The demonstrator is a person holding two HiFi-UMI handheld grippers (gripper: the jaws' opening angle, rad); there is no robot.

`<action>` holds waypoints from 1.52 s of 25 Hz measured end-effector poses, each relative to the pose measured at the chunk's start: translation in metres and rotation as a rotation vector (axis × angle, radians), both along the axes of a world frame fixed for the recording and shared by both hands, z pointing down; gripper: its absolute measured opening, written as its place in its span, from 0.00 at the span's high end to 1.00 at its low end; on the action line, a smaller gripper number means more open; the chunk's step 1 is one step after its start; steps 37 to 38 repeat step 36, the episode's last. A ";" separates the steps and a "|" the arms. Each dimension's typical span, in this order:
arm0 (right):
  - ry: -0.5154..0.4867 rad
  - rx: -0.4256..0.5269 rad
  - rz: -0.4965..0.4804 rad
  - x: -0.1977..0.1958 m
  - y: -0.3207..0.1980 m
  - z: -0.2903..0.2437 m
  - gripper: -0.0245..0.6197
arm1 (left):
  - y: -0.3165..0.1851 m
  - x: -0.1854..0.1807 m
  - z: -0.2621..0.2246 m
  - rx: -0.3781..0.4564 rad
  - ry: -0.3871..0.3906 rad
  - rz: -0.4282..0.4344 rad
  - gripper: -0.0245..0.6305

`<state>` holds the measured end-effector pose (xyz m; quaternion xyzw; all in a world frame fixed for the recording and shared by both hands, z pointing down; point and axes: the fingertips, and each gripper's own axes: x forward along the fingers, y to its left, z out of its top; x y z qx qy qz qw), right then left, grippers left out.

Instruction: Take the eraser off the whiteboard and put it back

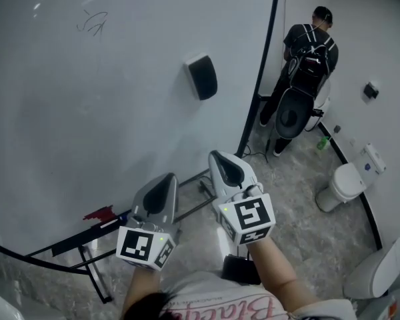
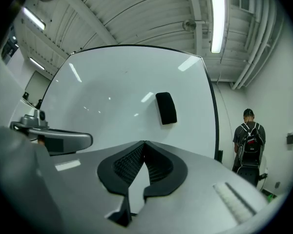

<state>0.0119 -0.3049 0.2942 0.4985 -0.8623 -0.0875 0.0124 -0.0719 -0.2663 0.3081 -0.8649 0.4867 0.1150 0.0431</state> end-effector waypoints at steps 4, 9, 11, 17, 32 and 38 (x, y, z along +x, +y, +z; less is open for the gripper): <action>-0.027 -0.047 -0.038 -0.008 0.024 0.020 0.96 | 0.001 0.002 0.000 0.004 0.001 0.006 0.96; -0.036 -0.034 -0.070 -0.014 0.040 0.025 0.96 | 0.004 0.005 0.002 0.004 0.002 0.015 0.96; -0.030 -0.037 -0.069 -0.014 0.042 0.027 0.96 | 0.004 0.007 0.003 0.004 0.001 0.020 0.96; -0.023 -0.071 -0.057 -0.012 0.043 0.035 0.96 | 0.004 0.010 0.003 0.006 -0.001 0.030 0.96; -0.024 -0.087 -0.048 -0.014 0.039 0.039 0.96 | -0.001 0.014 0.005 -0.002 -0.006 0.050 0.96; -0.029 -0.082 -0.049 -0.015 0.036 0.037 0.96 | -0.004 0.015 0.006 -0.005 -0.005 0.053 0.96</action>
